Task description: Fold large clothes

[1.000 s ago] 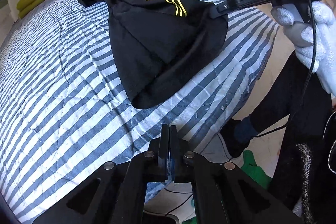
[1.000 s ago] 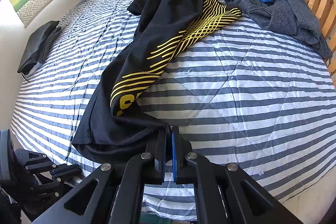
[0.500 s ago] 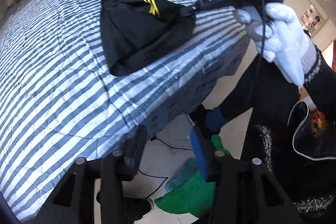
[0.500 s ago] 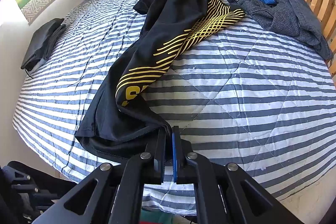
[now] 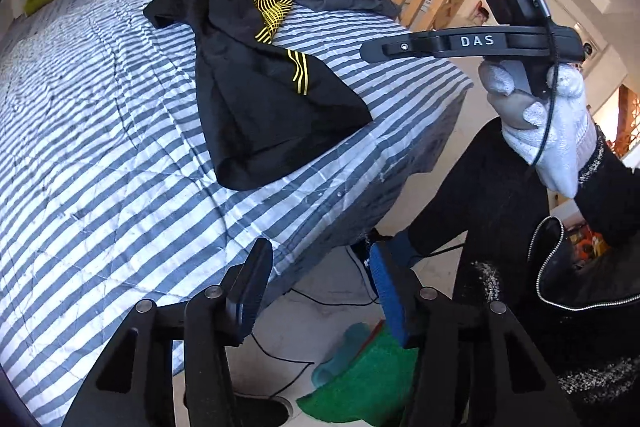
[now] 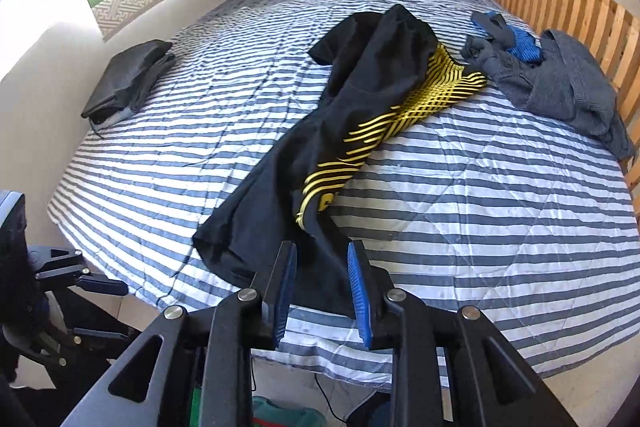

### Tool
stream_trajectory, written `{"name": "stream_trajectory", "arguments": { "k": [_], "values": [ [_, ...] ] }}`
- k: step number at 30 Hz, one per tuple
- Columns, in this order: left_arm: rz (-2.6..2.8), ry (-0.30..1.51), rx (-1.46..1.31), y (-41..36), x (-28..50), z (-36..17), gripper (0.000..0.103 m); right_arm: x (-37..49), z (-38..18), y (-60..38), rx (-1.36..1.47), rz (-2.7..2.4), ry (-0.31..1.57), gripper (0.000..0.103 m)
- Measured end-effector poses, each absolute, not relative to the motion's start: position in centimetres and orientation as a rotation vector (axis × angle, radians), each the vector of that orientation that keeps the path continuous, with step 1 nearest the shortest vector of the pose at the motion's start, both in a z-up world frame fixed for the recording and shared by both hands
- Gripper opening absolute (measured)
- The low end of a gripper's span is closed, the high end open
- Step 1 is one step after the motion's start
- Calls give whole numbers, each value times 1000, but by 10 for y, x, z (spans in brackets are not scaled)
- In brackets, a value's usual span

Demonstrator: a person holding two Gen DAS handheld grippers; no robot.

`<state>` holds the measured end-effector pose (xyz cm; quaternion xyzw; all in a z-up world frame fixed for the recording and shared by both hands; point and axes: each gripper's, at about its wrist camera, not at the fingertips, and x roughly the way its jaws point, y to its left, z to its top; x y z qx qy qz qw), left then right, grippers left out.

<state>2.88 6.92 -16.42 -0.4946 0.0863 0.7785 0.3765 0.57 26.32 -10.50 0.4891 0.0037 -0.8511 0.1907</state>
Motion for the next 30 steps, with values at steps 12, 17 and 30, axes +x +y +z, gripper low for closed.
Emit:
{"name": "stream_trajectory", "arguments": {
  "k": [12, 17, 30],
  "values": [
    [1836, 46, -1222, 54, 41, -130, 55, 35, -93, 227, 1337, -2198, 20, 24],
    [1780, 59, -1227, 55, 54, -119, 55, 34, -88, 240, 1338, -2244, 14, 24],
    [1808, 144, -1287, 60, 50, -132, 55, 26, -98, 241, 1364, -2268, 14, 24]
  ]
}}
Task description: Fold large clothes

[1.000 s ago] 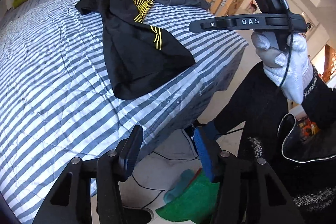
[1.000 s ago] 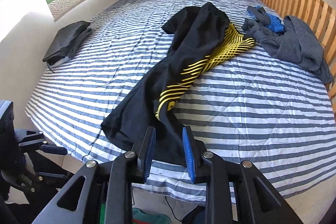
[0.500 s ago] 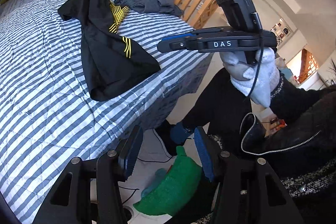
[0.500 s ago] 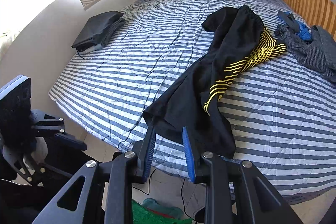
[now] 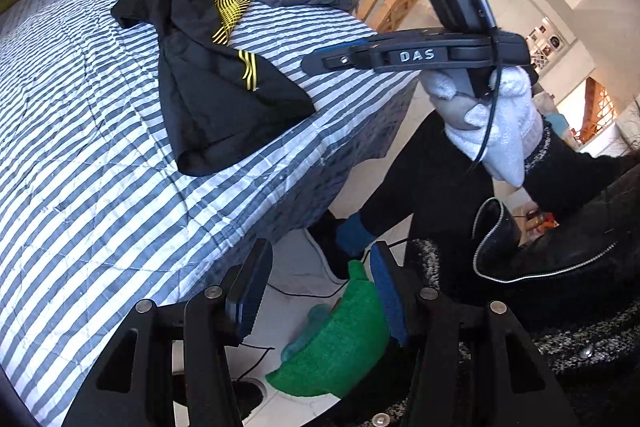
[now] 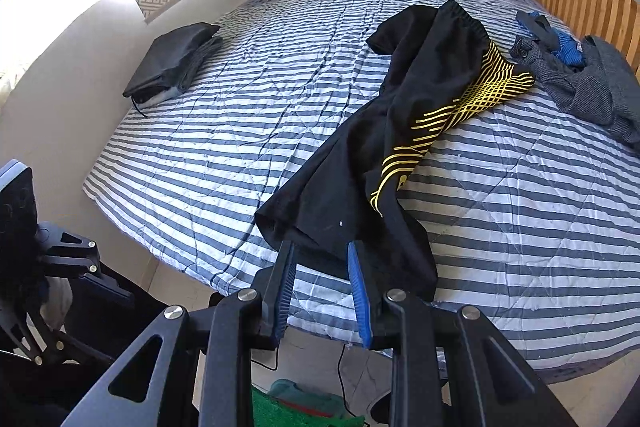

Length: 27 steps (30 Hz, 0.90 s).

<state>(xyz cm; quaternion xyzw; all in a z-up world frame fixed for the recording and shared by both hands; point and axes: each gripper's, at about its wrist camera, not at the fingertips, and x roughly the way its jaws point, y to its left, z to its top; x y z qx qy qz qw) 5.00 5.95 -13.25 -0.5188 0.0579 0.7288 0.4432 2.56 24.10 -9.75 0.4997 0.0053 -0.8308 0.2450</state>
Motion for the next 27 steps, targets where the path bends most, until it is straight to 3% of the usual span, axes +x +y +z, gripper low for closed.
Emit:
{"name": "stream_trajectory", "arguments": {
  "k": [9, 13, 16, 19, 22, 27],
  "values": [
    [2014, 137, -1308, 45, -14, -148, 53, -19, -99, 286, 1407, -2394, -105, 24],
    [2060, 236, -1181, 91, -39, -145, 49, -35, -108, 288, 1432, -2363, -145, 24],
    [2049, 419, -1106, 143, -45, -160, 48, -38, -116, 293, 1463, -2360, -180, 24],
    [1987, 483, -1098, 178, -51, -177, 45, -34, -119, 303, 1472, -2365, -192, 24],
    [1957, 529, -1107, 202, -56, -189, 34, -31, -119, 314, 1474, -2377, -198, 24],
    [1958, 615, -1142, 218, -65, -209, 32, -30, -122, 326, 1476, -2379, -230, 24]
  ]
}}
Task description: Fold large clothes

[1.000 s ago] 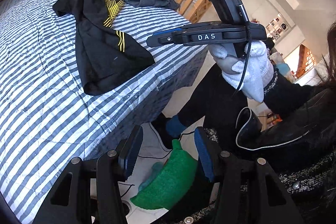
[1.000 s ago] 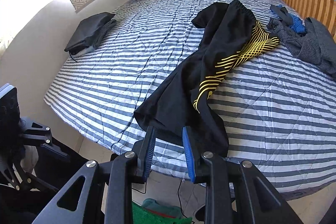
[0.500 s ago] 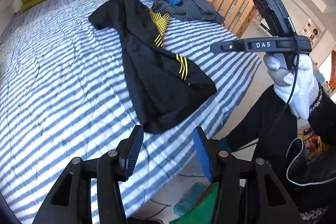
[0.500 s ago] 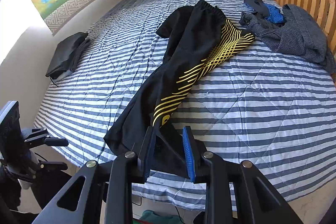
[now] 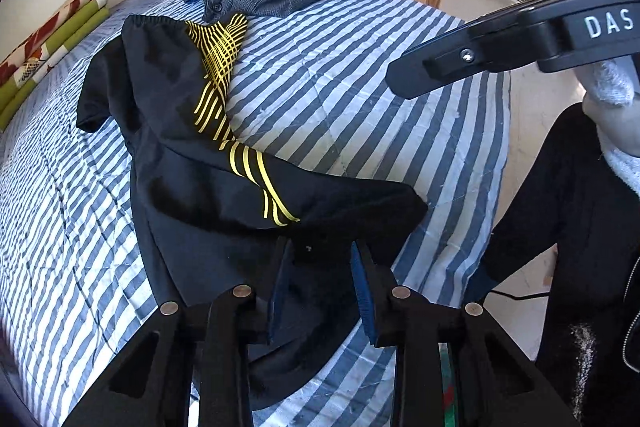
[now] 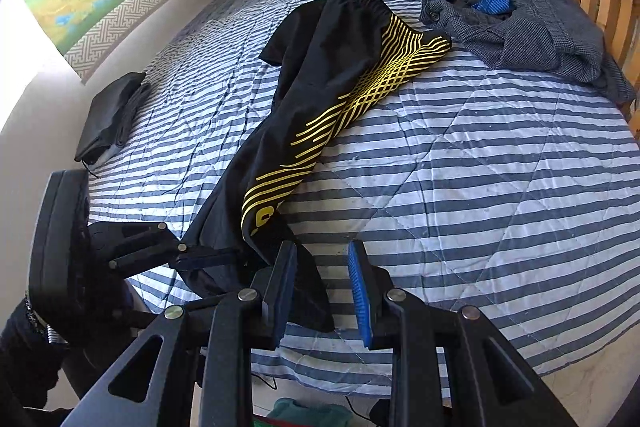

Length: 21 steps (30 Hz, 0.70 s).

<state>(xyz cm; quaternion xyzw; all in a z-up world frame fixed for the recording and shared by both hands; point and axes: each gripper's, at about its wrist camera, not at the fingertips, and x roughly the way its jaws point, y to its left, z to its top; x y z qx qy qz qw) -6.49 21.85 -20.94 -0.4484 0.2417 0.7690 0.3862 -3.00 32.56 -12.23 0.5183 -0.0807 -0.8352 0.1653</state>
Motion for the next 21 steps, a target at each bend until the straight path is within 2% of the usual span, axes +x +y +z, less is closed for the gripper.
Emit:
{"name": "stream_trajectory", "arguments": {
  "k": [1, 3, 4, 5, 11, 16, 19, 21],
  "values": [
    [1966, 628, -1144, 220, -66, -211, 32, -29, -123, 326, 1474, -2375, -236, 24],
    [1963, 631, -1159, 220, -72, -216, 22, -28, -123, 327, 1468, -2369, -238, 24],
    [1970, 629, -1174, 221, -75, -218, 8, -28, -123, 327, 1466, -2366, -237, 24],
    [1972, 622, -1190, 219, -78, -219, 0, -27, -123, 326, 1465, -2364, -236, 24],
    [1919, 512, -1193, 201, -64, -203, 0, -25, -122, 329, 1457, -2377, -235, 24],
    [1819, 420, -1193, 176, -16, -179, 0, -21, -121, 333, 1461, -2390, -230, 24],
    [1753, 432, -1207, 164, 14, -177, 0, -15, -121, 331, 1463, -2392, -216, 24],
    [1717, 450, -1241, 158, 31, -182, 14, -10, -122, 328, 1465, -2391, -204, 24]
  ]
}}
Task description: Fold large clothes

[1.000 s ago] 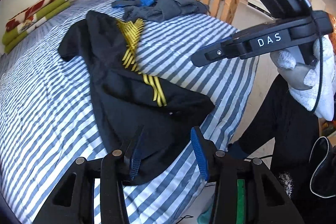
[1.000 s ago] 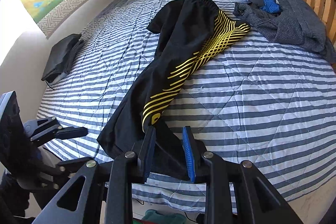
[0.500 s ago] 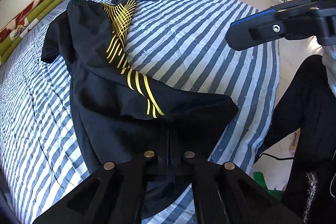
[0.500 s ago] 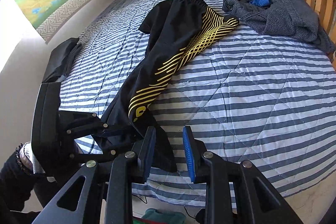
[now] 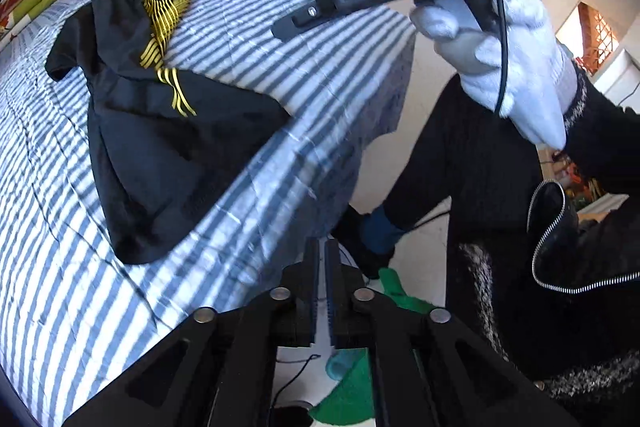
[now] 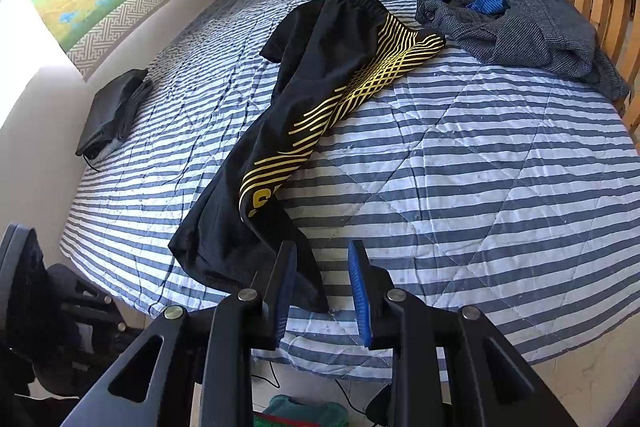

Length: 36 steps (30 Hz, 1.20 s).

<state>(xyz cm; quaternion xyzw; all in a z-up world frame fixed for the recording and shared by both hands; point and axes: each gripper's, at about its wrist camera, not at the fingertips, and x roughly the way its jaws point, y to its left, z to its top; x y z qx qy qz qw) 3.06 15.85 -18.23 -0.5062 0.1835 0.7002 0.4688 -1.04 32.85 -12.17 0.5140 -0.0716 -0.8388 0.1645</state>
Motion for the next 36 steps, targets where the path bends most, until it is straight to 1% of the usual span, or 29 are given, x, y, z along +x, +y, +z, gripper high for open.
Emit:
{"name": "stream_trajectory", "arguments": {
  "k": [1, 2, 7, 10, 15, 16, 17, 18, 19, 20, 23, 25, 28, 29, 30, 31, 32, 34, 35, 36],
  "values": [
    [1732, 475, -1244, 156, 37, -185, 31, -8, -122, 327, 1466, -2388, -199, 24],
    [1735, 493, -1242, 153, 43, -189, 36, -6, -122, 326, 1467, -2386, -195, 24],
    [1729, 453, -1283, 146, 56, -197, 37, 8, -117, 318, 1449, -2382, -163, 24],
    [1712, 454, -1283, 146, 64, -202, 45, 14, -116, 315, 1438, -2391, -147, 24],
    [1729, 577, -1337, 147, 66, -223, 44, 17, -122, 315, 1460, -2387, -153, 24],
    [1738, 588, -1344, 144, 64, -223, 44, 17, -122, 316, 1463, -2388, -154, 24],
    [1730, 556, -1323, 138, 63, -221, 47, 15, -122, 317, 1463, -2391, -156, 24],
    [1765, 626, -1316, 134, 63, -225, 52, 13, -121, 318, 1461, -2396, -156, 24],
    [1805, 804, -1337, 133, 64, -234, 53, 10, -120, 320, 1463, -2406, -157, 24],
    [1808, 855, -1350, 129, 63, -236, 53, 6, -119, 322, 1469, -2412, -164, 24],
    [1844, 624, -1376, 111, 44, -207, 54, -5, -115, 322, 1449, -2409, -166, 24],
    [1913, 578, -1334, 105, 31, -186, 54, -15, -114, 319, 1429, -2430, -144, 24],
    [1987, 548, -1296, 98, 8, -168, 54, -37, -120, 313, 1426, -2395, -191, 24],
    [2014, 514, -1298, 95, -3, -166, 56, -45, -124, 307, 1421, -2366, -187, 27],
    [2037, 469, -1304, 93, -16, -165, 59, -51, -129, 299, 1430, -2337, -158, 37],
    [2063, 410, -1318, 90, -33, -166, 66, -58, -137, 290, 1452, -2317, -114, 41],
    [2095, 344, -1346, 87, -51, -169, 71, -63, -146, 281, 1479, -2304, -79, 43],
    [2090, 185, -1415, 83, -83, -182, 72, -69, -165, 268, 1534, -2255, -63, 43],
    [2078, 140, -1430, 83, -96, -189, 72, -71, -173, 264, 1563, -2224, -73, 42],
    [2081, 124, -1443, 87, -106, -197, 70, -72, -180, 261, 1586, -2202, -87, 30]
  ]
}}
